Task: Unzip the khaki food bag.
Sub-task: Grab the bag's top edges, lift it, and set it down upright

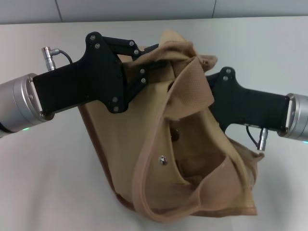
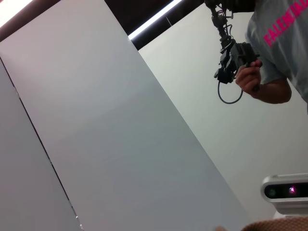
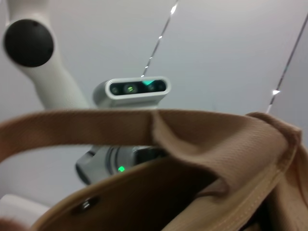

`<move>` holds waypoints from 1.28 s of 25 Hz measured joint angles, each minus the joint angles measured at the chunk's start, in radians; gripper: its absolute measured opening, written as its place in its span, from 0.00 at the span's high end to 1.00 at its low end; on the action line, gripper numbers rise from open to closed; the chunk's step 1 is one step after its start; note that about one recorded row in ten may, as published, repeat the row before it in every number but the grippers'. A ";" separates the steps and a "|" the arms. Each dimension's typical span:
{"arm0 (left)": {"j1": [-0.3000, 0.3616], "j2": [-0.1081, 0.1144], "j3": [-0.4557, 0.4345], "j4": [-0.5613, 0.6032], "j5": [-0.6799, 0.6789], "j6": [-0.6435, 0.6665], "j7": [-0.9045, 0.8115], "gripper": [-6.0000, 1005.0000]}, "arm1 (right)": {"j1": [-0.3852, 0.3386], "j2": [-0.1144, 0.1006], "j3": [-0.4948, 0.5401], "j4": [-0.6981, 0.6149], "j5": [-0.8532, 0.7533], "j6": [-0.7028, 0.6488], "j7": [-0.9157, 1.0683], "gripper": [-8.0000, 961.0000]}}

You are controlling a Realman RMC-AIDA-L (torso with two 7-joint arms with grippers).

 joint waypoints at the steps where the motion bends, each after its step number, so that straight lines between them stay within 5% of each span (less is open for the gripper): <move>1: 0.000 0.000 0.000 0.000 0.000 0.000 0.000 0.91 | -0.003 0.000 -0.001 0.000 0.012 0.000 0.002 0.87; 14: 0.003 0.000 -0.003 -0.008 -0.036 -0.004 -0.001 0.91 | -0.111 -0.016 0.043 -0.002 -0.015 -0.117 0.003 0.99; 23: 0.004 -0.002 -0.006 -0.011 -0.039 -0.010 -0.002 0.91 | -0.199 -0.016 0.304 -0.002 -0.188 -0.276 0.015 0.99; 32: 0.001 -0.001 0.003 -0.011 -0.039 -0.006 -0.003 0.91 | -0.127 -0.003 0.373 0.124 -0.053 -0.269 -0.070 0.96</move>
